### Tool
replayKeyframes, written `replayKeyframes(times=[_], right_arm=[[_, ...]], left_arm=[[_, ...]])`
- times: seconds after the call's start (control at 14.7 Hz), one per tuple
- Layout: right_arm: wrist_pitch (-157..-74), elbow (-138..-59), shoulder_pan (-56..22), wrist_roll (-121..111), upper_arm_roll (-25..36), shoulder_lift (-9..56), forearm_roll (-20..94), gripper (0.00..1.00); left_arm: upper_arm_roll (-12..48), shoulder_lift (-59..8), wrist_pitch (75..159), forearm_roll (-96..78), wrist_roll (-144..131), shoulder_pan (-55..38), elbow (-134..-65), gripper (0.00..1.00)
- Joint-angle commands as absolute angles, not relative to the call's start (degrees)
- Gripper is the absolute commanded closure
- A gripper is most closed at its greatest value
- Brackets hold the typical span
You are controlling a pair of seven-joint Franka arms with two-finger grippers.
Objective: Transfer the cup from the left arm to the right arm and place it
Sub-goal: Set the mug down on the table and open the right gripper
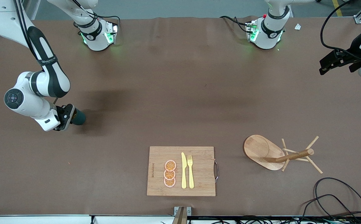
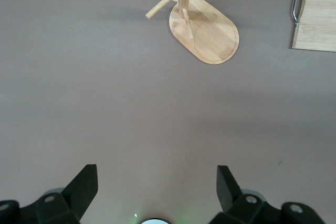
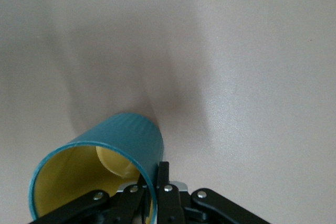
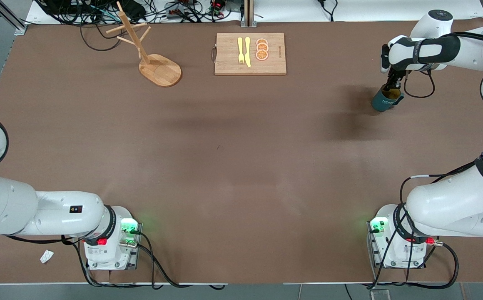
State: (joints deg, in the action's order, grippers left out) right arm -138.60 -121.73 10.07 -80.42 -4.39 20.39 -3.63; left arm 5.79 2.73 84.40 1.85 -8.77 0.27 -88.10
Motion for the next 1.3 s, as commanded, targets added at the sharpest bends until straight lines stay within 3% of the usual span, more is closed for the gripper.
replayKeyframes(times=[0.0, 0.14, 0.48, 0.68, 0.96, 1.23], right_arm=[[-138.1, -120.6, 12.1, -81.2, -5.4, 21.5, -4.0, 0.00], [-137.8, -119.8, 12.0, -80.9, -5.3, 21.5, -4.0, 0.00], [-128.4, -113.2, 12.5, -78.6, -5.3, 21.0, -1.9, 0.00], [-119.7, -107.6, 14.2, -71.0, -5.4, 20.2, 0.0, 0.00], [-101.6, -94.7, 14.3, -53.6, -5.2, 18.1, 0.7, 0.00], [-94.9, -92.7, 14.1, -37.3, -5.4, 13.0, 0.7, 0.00]], left_arm=[[6.1, 3.2, 83.6, 0.8, -7.9, 0.6, -87.5, 0.00], [6.1, 3.2, 83.6, 0.9, -7.8, 0.7, -87.5, 0.00], [6.1, 3.0, 83.6, 0.9, -7.8, 0.6, -87.5, 0.00], [6.1, 2.9, 83.6, 0.8, -7.8, 0.5, -87.5, 0.00], [6.1, 2.8, 83.6, 0.8, -7.8, 0.6, -87.6, 0.00], [6.1, 2.8, 83.5, 0.8, -7.8, 0.6, -87.6, 0.00]])
